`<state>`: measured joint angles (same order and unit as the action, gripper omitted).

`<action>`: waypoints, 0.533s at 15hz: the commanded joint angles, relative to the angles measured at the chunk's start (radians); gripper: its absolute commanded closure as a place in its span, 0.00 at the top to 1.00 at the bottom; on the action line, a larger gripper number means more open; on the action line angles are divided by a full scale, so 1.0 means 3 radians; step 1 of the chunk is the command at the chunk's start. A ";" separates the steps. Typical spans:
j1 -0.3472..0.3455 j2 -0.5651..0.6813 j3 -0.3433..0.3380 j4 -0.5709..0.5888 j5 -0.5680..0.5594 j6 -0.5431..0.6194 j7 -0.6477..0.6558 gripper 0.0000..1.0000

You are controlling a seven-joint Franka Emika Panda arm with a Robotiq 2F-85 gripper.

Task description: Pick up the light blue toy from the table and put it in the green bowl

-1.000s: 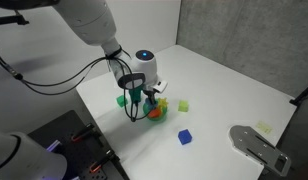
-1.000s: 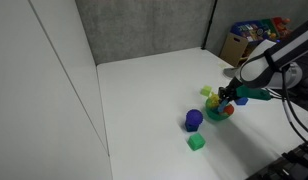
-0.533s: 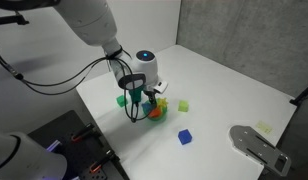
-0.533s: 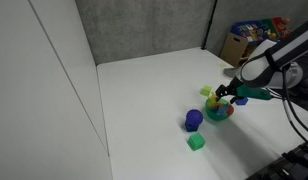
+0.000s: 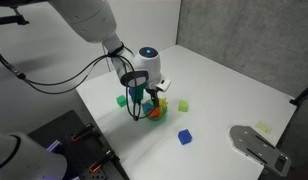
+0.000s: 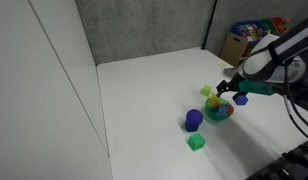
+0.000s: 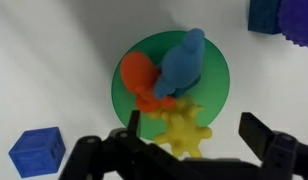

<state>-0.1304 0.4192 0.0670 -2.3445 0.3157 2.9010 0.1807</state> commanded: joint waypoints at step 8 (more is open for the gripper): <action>0.0335 -0.0953 -0.0487 -0.0030 -0.0780 -0.1137 0.0224 1.00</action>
<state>-0.0554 0.2242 -0.0467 -2.3233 0.1623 2.6446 0.2035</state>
